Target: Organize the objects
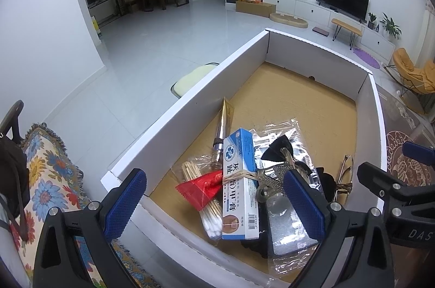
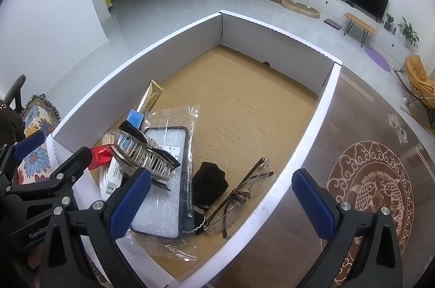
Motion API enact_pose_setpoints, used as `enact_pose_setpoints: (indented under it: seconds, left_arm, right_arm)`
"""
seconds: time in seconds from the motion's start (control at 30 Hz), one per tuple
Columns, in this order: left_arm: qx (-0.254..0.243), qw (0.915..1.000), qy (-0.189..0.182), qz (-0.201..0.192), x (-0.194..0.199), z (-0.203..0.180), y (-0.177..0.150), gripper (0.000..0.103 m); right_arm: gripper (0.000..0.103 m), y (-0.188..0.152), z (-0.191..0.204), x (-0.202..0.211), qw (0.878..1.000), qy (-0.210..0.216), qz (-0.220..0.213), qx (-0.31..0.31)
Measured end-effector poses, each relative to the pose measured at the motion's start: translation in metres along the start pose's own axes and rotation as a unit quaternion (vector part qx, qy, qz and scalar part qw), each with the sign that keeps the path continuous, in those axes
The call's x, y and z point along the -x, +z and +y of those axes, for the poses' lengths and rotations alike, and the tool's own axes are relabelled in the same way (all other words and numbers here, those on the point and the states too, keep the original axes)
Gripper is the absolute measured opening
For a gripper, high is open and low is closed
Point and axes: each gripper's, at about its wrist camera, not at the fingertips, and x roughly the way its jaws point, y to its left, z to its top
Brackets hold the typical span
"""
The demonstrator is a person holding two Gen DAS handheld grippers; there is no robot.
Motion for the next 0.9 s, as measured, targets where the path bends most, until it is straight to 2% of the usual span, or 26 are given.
enact_pose_setpoints:
  seconds: [0.77,0.9]
  left_arm:
    - [0.002,1.0000,-0.006,0.002,0.002,0.002,0.001,0.102]
    - [0.016,0.9994,-0.017,-0.024,0.012,0.008,0.000,0.102]
  right_arm:
    - [0.103,0.001,0.000,0.000,1.000,0.004,0.005,0.000]
    - [0.103,0.001,-0.003,-0.001,1.000,0.005,0.004,-0.006]
